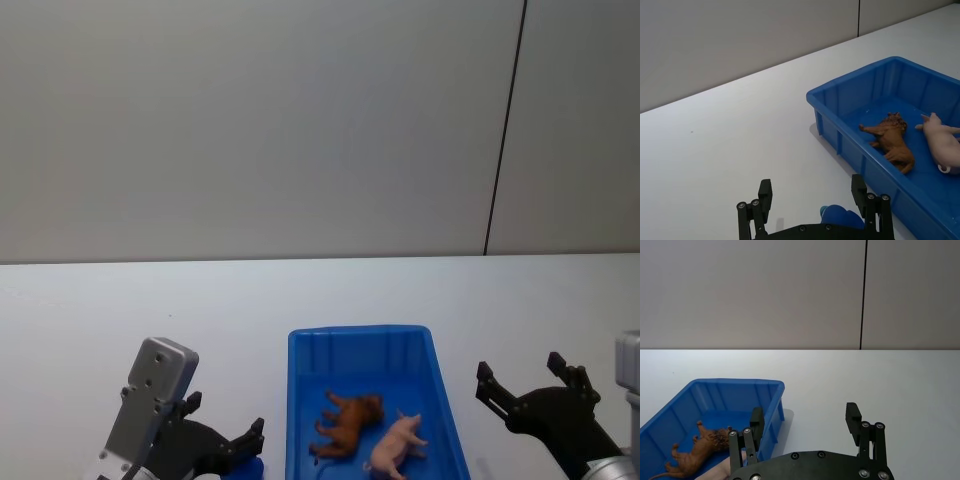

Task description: Pick up the two dolls from the table and place them into the box.

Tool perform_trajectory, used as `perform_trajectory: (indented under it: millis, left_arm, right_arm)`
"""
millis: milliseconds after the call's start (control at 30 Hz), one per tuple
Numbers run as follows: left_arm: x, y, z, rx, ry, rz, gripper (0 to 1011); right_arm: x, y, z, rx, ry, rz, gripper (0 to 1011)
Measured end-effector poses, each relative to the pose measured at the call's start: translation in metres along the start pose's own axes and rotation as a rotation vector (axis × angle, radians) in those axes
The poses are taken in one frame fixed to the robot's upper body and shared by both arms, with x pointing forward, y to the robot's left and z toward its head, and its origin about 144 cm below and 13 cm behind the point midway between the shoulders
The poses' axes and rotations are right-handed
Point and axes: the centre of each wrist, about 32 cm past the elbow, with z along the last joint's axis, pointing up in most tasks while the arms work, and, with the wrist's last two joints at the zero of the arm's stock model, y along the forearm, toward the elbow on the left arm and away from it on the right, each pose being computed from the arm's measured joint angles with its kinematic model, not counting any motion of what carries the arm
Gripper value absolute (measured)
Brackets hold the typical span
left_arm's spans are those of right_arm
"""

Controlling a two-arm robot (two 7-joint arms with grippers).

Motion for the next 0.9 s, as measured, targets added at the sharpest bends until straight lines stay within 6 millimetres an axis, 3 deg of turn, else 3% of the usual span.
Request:
perform_trajectory:
  millis: [467, 600, 900]
  left_arm:
    - [-0.001, -0.003, -0.007, 0.038, -0.002, -0.030, 1002]
    - [-0.001, -0.003, -0.009, 0.048, -0.003, -0.038, 956]
    - [-0.003, -0.005, -0.012, 0.073, -0.005, -0.053, 683]
  right_arm:
    - [0.000, 0.000, 0.000, 0.000, 0.000, 0.000, 1001]
    - [0.000, 0.000, 0.000, 0.000, 0.000, 0.000, 1001]
    - [0.000, 0.000, 0.000, 0.000, 0.000, 0.000, 1001]
